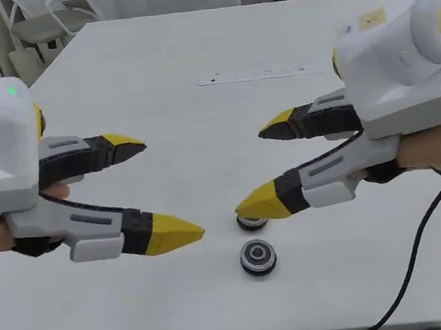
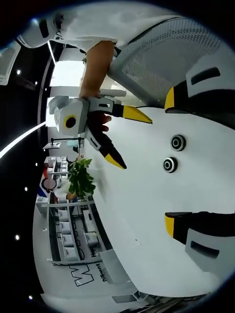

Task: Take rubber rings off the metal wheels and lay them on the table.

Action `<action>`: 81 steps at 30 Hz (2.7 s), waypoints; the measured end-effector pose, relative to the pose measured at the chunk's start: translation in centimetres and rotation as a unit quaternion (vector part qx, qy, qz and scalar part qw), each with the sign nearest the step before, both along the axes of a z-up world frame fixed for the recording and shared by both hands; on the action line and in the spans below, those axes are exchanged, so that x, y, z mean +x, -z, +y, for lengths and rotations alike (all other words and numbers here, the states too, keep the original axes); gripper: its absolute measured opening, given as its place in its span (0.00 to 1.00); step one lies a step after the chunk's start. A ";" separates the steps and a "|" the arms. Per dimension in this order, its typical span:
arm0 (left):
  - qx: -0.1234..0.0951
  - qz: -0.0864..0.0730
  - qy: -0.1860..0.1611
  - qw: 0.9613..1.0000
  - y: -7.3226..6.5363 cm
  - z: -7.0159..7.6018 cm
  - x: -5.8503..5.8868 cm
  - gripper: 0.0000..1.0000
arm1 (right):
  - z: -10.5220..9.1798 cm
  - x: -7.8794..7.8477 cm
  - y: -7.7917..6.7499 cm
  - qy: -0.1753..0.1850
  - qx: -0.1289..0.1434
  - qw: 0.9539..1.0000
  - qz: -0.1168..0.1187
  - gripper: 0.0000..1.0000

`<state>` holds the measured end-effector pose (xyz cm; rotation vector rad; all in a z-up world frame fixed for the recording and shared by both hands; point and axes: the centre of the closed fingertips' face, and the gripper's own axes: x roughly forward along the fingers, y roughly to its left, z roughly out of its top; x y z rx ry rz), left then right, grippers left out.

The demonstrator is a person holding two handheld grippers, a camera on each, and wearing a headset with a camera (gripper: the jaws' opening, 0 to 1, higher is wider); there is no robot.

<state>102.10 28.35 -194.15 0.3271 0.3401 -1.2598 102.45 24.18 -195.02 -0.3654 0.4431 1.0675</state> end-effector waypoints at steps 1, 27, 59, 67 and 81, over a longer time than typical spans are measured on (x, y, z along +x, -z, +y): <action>0.000 -0.001 0.004 1.000 0.1 -0.3 0.1 0.77 | 0.2 0.0 0.1 -0.006 -0.001 1.000 -0.002 0.66; 0.012 0.000 0.048 0.999 6.6 -5.4 0.4 0.54 | -1.0 -3.2 10.4 -0.049 -0.058 0.993 0.092 0.42; 0.079 0.012 0.090 0.993 12.1 -6.4 -2.0 0.13 | -1.7 -3.3 13.3 -0.030 -0.062 0.988 0.135 0.30; 0.066 0.026 0.091 0.993 12.2 -6.4 -2.2 0.10 | -1.7 -3.1 13.3 -0.028 -0.061 0.989 0.128 0.25; 0.059 0.022 0.094 0.994 12.1 -6.4 -2.4 0.10 | -2.0 -3.2 13.3 -0.041 -0.075 0.990 0.113 0.20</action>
